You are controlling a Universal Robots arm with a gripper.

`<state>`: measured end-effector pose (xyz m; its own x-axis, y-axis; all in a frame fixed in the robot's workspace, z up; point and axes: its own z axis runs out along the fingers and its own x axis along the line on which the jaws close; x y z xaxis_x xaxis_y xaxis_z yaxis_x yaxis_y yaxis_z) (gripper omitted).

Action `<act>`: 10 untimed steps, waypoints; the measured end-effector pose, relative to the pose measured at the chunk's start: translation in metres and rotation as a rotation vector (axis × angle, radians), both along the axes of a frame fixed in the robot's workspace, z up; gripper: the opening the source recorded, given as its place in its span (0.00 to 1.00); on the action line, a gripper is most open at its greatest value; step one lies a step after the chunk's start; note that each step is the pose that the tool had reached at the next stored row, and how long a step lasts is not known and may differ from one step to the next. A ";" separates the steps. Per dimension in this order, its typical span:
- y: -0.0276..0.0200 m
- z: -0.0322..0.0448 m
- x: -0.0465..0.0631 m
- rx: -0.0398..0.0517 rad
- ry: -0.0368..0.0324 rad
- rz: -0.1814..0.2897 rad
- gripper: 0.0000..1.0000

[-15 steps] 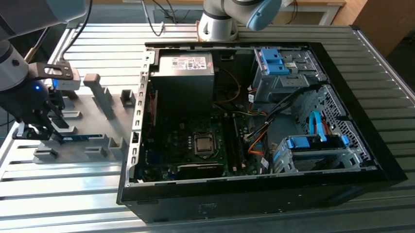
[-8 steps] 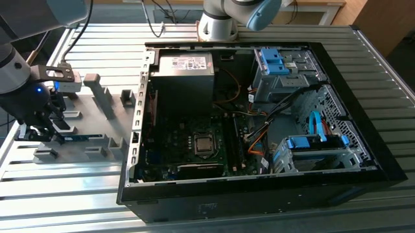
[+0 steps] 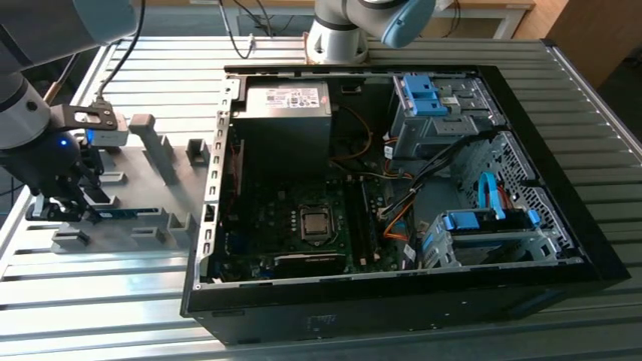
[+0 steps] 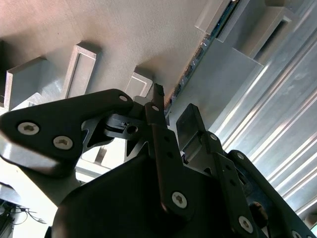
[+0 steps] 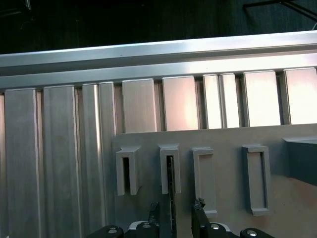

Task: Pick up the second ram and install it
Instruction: 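Pick up the second ram and move it above second insertion slot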

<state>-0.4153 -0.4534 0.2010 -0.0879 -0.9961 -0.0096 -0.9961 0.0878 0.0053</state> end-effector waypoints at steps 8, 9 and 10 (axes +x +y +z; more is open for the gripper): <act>-0.0005 -0.0033 0.000 0.0000 -0.0025 0.000 0.38; -0.0005 -0.0040 0.000 0.0000 -0.0026 0.000 0.38; -0.0006 -0.0046 0.000 -0.0001 -0.0027 0.000 0.38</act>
<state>-0.4153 -0.4539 0.1964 -0.0876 -0.9961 -0.0096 -0.9962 0.0876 0.0026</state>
